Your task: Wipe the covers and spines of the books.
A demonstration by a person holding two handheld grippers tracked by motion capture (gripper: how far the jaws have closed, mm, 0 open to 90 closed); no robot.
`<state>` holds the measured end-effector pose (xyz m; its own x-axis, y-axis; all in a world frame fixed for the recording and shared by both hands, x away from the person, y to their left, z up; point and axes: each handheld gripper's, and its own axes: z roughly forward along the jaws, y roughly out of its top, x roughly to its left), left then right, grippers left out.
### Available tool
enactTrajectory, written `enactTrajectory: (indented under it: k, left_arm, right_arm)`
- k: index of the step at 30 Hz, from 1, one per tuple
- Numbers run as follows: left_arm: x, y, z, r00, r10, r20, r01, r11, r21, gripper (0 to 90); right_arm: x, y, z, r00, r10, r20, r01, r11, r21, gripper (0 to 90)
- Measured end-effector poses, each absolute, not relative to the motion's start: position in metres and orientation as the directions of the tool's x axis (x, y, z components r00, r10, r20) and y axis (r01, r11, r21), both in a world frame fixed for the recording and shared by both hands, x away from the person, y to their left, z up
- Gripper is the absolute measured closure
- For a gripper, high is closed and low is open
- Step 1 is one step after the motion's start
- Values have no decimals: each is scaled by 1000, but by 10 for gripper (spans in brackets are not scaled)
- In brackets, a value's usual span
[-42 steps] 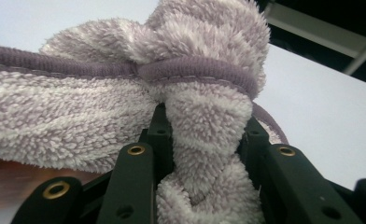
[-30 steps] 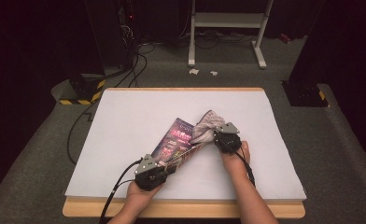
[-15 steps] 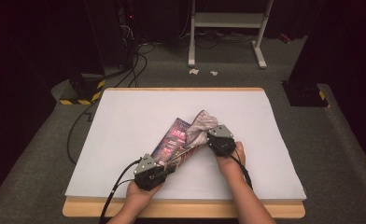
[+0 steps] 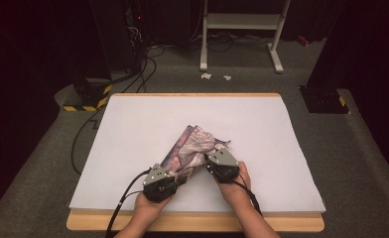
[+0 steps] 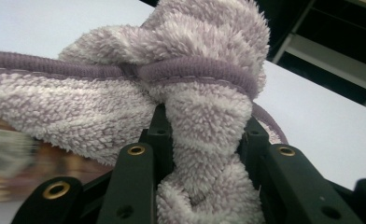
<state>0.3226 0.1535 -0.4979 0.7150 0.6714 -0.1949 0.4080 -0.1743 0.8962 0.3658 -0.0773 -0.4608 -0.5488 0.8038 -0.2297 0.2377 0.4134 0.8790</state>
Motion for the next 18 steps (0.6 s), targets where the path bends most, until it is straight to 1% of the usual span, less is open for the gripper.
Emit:
enactTrajectory:
  k: [6, 9, 13, 18]
  left_arm:
    - [322, 154, -498, 715, 672, -194, 407, -174, 897, 836]
    - [322, 154, -498, 714, 673, -194, 407, -173, 897, 836]
    - [323, 153, -498, 714, 671, -199, 412, -174, 894, 835]
    - [323, 153, -498, 714, 671, -201, 413, -172, 894, 836]
  right_arm:
    - [350, -66, -456, -583, 777, -236, 200, 419, 886, 659]
    - [345, -62, -454, -586, 771, -251, 184, 428, 885, 659]
    - [350, -65, -457, -583, 773, -249, 192, 429, 882, 657]
    - [362, -73, -462, -548, 797, -255, 221, 432, 874, 658]
